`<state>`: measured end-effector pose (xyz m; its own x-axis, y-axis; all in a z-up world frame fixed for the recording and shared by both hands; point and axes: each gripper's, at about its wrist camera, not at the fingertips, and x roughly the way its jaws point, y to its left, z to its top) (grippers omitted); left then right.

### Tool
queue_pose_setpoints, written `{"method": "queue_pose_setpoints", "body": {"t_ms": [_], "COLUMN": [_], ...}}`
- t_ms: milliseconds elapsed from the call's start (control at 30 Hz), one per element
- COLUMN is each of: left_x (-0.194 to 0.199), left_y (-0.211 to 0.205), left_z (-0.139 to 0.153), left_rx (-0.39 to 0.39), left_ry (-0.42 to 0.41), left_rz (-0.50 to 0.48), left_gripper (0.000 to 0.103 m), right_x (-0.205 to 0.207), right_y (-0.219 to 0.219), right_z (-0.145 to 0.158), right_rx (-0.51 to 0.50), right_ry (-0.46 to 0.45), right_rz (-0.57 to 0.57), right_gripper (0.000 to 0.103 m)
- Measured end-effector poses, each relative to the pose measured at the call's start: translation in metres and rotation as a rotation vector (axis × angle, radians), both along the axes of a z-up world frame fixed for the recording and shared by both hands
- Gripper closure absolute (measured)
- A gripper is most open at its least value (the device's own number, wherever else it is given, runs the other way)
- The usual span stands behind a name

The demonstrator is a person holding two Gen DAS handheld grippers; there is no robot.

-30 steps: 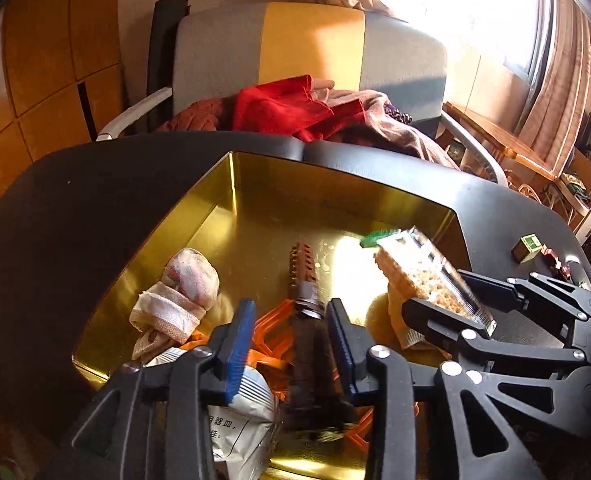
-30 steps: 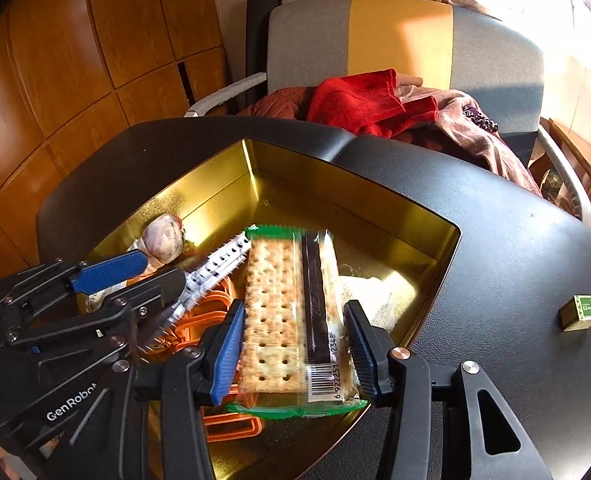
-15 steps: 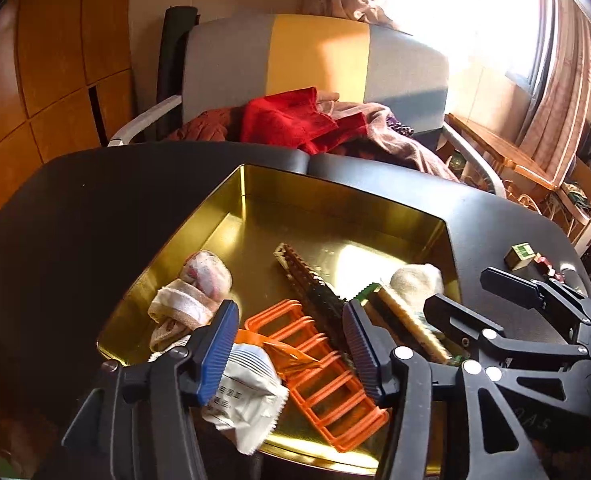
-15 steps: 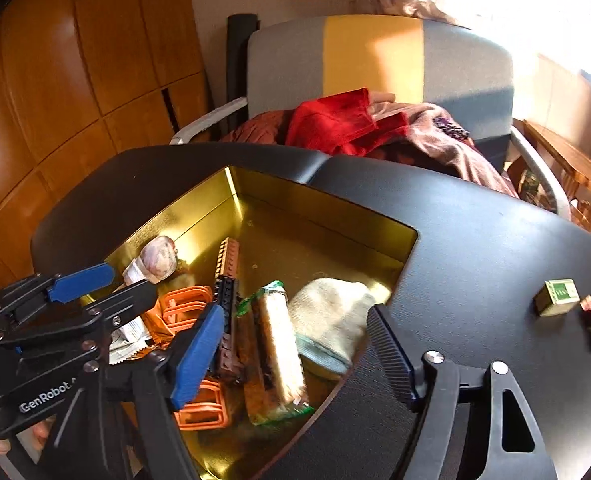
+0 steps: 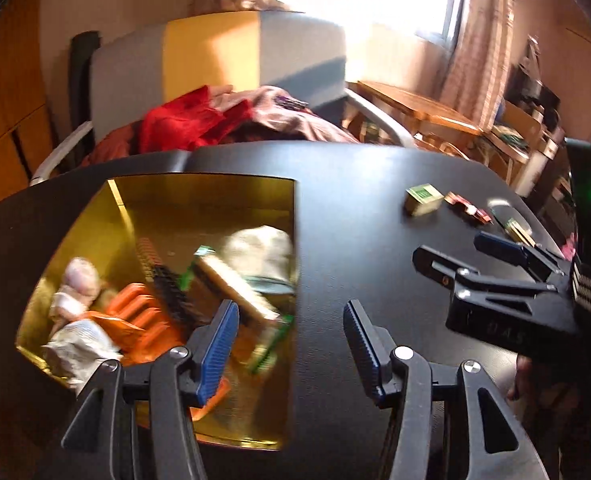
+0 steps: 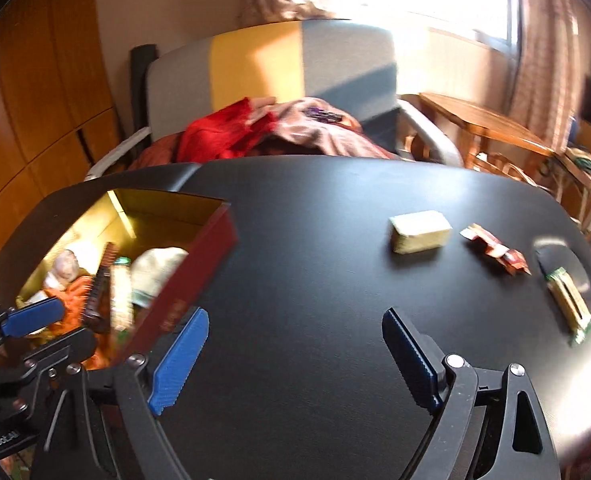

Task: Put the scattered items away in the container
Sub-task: 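Move both grippers back over the remaining items on the table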

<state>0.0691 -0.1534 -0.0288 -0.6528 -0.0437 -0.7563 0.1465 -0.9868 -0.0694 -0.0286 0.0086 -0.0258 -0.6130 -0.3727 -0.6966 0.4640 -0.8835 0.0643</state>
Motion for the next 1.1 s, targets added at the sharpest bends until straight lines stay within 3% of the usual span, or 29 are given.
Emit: {"method": "queue_pose_setpoints", "body": {"t_ms": [367,533,700,867,1100], "left_x": [-0.025,-0.038,-0.05,-0.06,-0.074], "left_y": [0.083,0.102,0.112,0.113,0.107], "left_z": [-0.042,-0.056,-0.069,-0.08,-0.081], "left_rx": [-0.019,-0.018,-0.01,-0.01,0.017], "left_ry": [-0.133,-0.171,-0.205,-0.232,-0.23], "left_rz": [-0.251,-0.296,-0.307,-0.308,-0.289], "left_gripper": [0.047,0.047,0.047,0.047,0.047], "right_x": [-0.035,-0.077,-0.122,-0.176,-0.231], "right_y": [0.193,0.243,0.245,0.219,0.183], "right_z": [-0.023,-0.021,-0.013,-0.024,-0.051], "right_rx": [0.011,0.047,0.003,-0.1,-0.086], "right_ry": [-0.013,-0.003,-0.022,-0.083,-0.162], "right_rz": [-0.316,-0.387,-0.32,-0.211,-0.101], "right_gripper": [0.012,0.012,0.015,0.018,0.018]}}
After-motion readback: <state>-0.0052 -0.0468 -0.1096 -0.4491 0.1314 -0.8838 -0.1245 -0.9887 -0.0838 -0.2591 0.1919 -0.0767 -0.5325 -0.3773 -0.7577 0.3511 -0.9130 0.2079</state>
